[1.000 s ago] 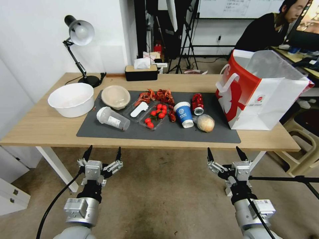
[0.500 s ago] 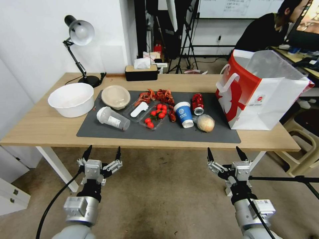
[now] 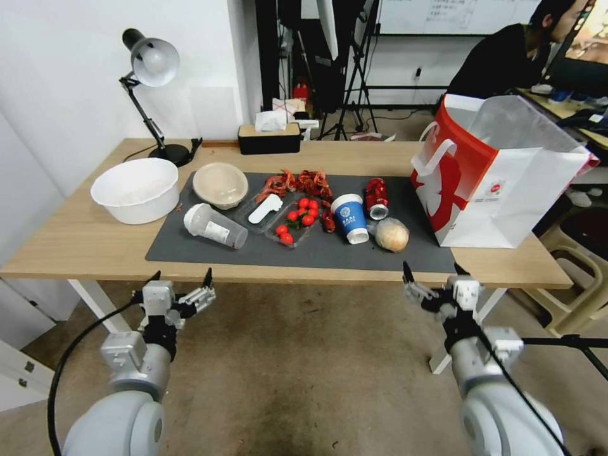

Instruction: Pick up the trash from the table and place it into the takeout bag.

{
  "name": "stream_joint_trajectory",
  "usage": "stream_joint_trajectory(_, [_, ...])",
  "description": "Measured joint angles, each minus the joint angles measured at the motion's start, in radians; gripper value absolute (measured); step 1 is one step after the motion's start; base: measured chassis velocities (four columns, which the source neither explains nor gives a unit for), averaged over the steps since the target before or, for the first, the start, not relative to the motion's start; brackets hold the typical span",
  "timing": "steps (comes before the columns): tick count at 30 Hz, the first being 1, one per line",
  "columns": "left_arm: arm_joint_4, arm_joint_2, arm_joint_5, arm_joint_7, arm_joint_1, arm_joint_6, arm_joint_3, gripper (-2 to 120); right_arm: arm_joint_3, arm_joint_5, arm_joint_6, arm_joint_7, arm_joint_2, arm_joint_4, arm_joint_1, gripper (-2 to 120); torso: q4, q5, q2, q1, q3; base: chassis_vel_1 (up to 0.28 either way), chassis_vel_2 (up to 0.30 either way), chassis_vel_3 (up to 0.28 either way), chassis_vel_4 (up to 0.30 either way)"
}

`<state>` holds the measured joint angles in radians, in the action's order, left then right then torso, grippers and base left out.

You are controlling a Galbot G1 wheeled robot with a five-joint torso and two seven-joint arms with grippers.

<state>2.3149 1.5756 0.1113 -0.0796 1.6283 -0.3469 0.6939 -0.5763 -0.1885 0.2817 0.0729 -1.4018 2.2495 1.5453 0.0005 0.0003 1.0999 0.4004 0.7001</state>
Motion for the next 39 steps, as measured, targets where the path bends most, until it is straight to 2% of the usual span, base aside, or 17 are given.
stream_joint_trajectory(2, [-0.005,0.002,0.0,-0.001,0.005,0.015,0.0,100,0.006,-0.036,-0.022,0.01,0.031,-0.024,-0.033,100,-0.0007,-0.0002,0.0,0.0,0.0,0.0,0.0,0.0,0.0])
stream_joint_trajectory(11, [-0.018,0.002,-0.004,-0.008,0.002,0.041,-0.012,100,0.033,-0.122,-0.024,0.063,0.099,-0.102,-0.135,100,0.0,-0.0001,0.0,0.0,0.0,0.0,0.0,0.0,0.0])
stream_joint_trajectory(13, [-0.033,-0.007,-0.007,-0.024,-0.012,0.041,-0.028,100,0.029,-0.158,-0.011,0.088,0.117,-0.114,-0.15,100,-0.0013,-0.0003,0.0,0.0,0.0,0.0,0.0,0.0,0.0])
stream_joint_trajectory(15, [-0.038,-0.009,-0.008,-0.028,-0.013,0.042,-0.032,100,0.03,-0.171,-0.004,0.097,0.124,-0.121,-0.161,100,-0.0013,-0.0004,0.0,0.0,0.0,0.0,0.0,0.0,0.0])
stream_joint_trajectory(17, [-0.047,-0.014,-0.008,-0.034,-0.018,0.046,-0.039,100,0.037,-0.203,0.014,0.112,0.139,-0.143,-0.195,100,-0.0001,-0.0001,0.0,0.0,0.0,0.0,0.0,0.0,0.0])
stream_joint_trajectory(21, [-0.056,-0.024,-0.008,-0.039,-0.026,0.048,-0.052,100,0.049,-0.251,0.035,0.126,0.151,-0.17,-0.228,100,-0.001,-0.0004,0.0,-0.001,0.0,0.0,0.0,0.0,0.0])
stream_joint_trajectory(24, [-0.058,-0.025,-0.008,-0.041,-0.025,0.054,-0.051,100,0.079,-0.276,0.043,0.131,0.164,-0.209,-0.268,100,-0.0002,-0.0002,0.0,-0.001,0.0,0.0,0.0,0.0,0.0])
stream_joint_trajectory(29, [-0.059,-0.021,-0.008,-0.041,-0.023,0.065,-0.043,100,0.14,-0.301,0.053,0.132,0.18,-0.29,-0.341,100,-0.0004,-0.0001,0.0,0.0,0.0,0.0,0.0,0.0,0.0])
stream_joint_trajectory(39, [-0.067,-0.016,-0.011,-0.04,-0.02,0.085,-0.035,100,0.198,-0.305,0.072,0.154,0.178,-0.361,-0.416,99,-0.0005,-0.0003,0.0,-0.001,0.0,0.0,0.0,0.0,0.0])
